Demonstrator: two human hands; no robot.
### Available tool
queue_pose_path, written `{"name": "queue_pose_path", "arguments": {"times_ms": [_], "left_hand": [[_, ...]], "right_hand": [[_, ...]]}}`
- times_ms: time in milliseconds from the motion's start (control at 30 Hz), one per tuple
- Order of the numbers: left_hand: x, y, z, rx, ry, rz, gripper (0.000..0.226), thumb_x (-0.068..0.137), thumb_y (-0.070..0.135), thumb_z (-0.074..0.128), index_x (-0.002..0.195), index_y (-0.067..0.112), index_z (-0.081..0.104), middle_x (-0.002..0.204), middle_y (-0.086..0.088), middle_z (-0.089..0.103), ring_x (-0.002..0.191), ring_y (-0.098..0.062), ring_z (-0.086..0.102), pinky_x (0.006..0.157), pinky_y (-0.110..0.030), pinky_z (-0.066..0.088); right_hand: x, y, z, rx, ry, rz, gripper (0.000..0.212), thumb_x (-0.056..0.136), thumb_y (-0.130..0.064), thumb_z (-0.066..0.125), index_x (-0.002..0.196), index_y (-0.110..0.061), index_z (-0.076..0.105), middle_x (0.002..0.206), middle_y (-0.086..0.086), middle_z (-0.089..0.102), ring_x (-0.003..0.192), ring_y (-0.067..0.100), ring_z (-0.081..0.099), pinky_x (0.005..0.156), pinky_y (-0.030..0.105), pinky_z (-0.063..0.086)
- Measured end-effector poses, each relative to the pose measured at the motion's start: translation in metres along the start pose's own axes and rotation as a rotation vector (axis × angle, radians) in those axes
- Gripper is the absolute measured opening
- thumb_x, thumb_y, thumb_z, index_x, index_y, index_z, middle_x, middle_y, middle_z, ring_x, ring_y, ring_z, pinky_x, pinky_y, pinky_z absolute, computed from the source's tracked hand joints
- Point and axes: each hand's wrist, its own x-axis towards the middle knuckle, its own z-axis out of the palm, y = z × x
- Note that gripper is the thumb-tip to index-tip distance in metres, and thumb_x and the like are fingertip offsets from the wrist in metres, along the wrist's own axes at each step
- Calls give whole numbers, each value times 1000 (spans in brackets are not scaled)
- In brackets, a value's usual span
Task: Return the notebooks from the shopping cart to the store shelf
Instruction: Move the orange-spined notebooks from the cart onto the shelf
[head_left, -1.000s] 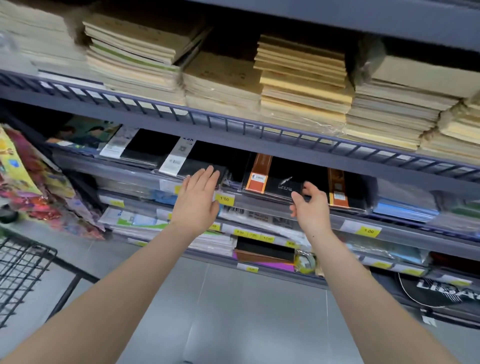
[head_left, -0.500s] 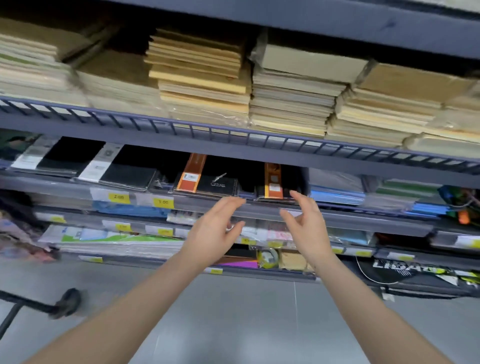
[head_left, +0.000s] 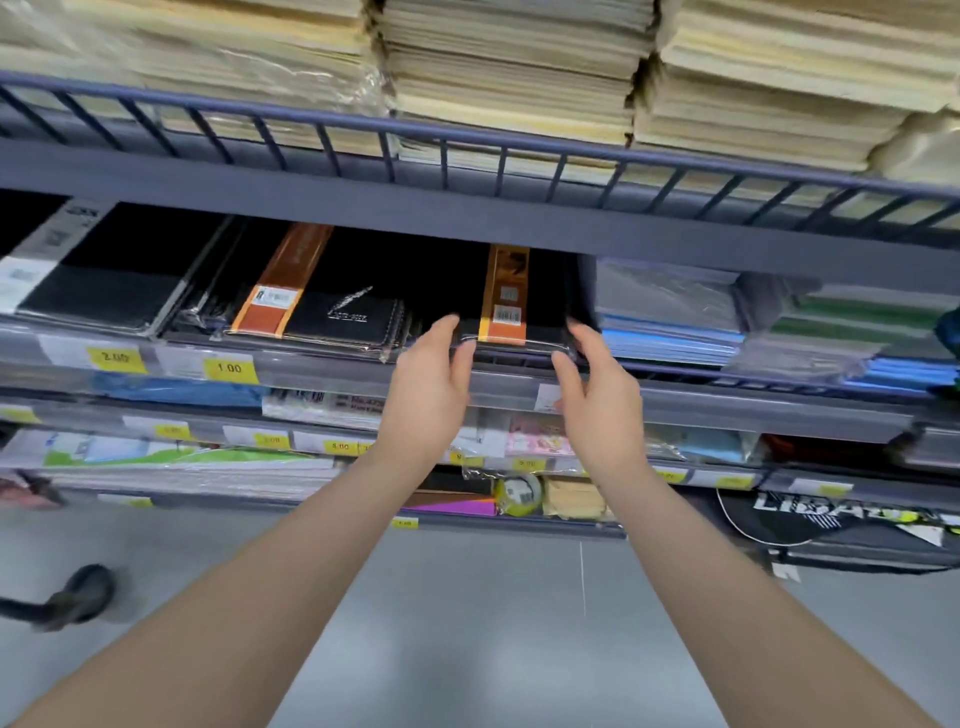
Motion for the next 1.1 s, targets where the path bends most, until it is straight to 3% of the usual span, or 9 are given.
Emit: {"name": "queue_pose_path", "arguments": {"times_ms": [100,233,367,600,733,867,933,1033,1100], "left_hand": [[8,-1,1,41,52,0,31,98,24,42,123,7,49,87,-8,62,64,-25,63,66,-41,52],[12,0,5,74,33,6,24,98,27,40,108,7,49,73,-11,60,61,-30,63,62,-49,52],[10,0,1,168,-27,52,34,95,33,46,113,4,46,65,-3,51,57,-24,53,53,-36,43],[10,-3,0,118,-53,58,29,94,33,49,105,6,44,69,-12,59,64,-28,62,60,-44,50],[11,-3,4,35,2,-2,35,94,34,49,115,6,44,74,-12,60,63,-26,62,61,-43,51],[11,-3,11,56,48,22,26,96,32,47,99,6,50,87,-3,52,72,-26,63,60,-33,44],[11,-3,13,58,72,13,29,96,30,47,102,2,53,95,0,45,73,-26,61,62,-29,40],[11,-2,16,60,110,4,28,96,27,48,98,-1,54,90,-4,44,71,-23,51,61,-20,27],[10,-4,16,38,125,14,25,95,27,50,89,2,52,84,-8,48,69,-25,49,59,-24,27]], "right_hand": [[7,-5,6,-50,38,7,36,96,-30,43,132,-26,46,103,3,68,86,26,63,74,33,48],[13,-7,9,-124,64,19,35,97,-31,41,130,-25,49,84,9,68,82,28,62,69,34,47],[11,-6,8,-152,48,-13,38,97,-31,42,134,-24,47,75,6,63,75,25,61,66,32,45],[7,-1,9,-122,88,-27,40,94,-36,48,131,-23,51,64,8,63,65,28,60,66,37,50],[8,-6,9,-100,103,-17,42,93,-37,48,134,-26,47,91,4,72,75,26,66,72,35,52],[8,-11,10,-120,133,21,43,94,-38,47,133,-21,49,112,1,69,93,26,65,78,36,50],[8,-11,11,-141,145,26,41,93,-40,47,129,-20,53,106,4,71,91,28,65,77,38,51],[9,-8,11,-169,127,1,41,91,-41,50,124,-18,56,90,6,71,81,29,64,71,34,46],[10,-7,9,-165,108,-13,41,90,-41,52,122,-16,57,84,7,70,76,28,63,69,32,45]]}}
